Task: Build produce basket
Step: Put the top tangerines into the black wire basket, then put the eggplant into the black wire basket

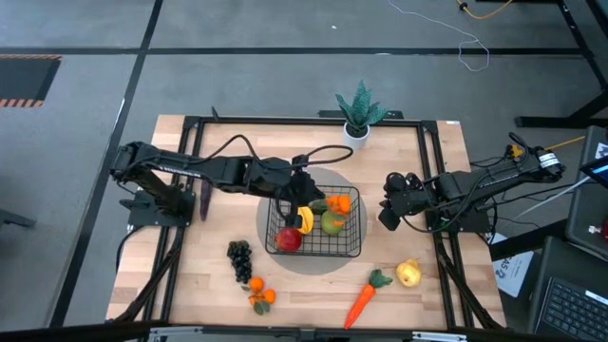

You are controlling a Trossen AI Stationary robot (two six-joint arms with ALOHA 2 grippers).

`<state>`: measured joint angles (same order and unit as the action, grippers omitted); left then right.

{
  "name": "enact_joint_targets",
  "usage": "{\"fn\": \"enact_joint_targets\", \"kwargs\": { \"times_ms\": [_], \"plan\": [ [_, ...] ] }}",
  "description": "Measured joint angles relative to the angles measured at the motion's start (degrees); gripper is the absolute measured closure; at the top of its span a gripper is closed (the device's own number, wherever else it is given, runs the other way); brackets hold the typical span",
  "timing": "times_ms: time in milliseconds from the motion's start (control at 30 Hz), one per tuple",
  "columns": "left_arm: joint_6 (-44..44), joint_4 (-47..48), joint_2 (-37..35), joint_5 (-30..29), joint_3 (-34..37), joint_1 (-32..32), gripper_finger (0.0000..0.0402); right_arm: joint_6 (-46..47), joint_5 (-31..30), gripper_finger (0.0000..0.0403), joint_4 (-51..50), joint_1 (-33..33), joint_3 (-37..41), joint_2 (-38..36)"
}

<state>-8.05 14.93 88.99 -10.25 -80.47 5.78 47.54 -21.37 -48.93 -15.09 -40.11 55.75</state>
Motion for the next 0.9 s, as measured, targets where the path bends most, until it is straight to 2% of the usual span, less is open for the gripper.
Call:
{"fn": "enact_joint_targets", "kwargs": {
  "times_ms": [567, 700, 900],
  "plan": [
    [1.3, 2.2, 0.0, -4.0, 0.0, 0.0, 0.0399, -0.3, -0.2, 0.0257, 1.2, 0.0, 0.0, 0.0],
    [4.8, 2.2, 0.0, -4.0, 0.0, -0.1, 0.0383, -0.5, -0.2, 0.0257, 1.2, 0.0, 0.0, 0.0],
    [5.0, 2.2, 0.0, -4.1, 0.0, -0.4, 0.0337, -0.5, -0.1, 0.0257, 1.2, 0.0, 0.0, 0.0]
  ]
}}
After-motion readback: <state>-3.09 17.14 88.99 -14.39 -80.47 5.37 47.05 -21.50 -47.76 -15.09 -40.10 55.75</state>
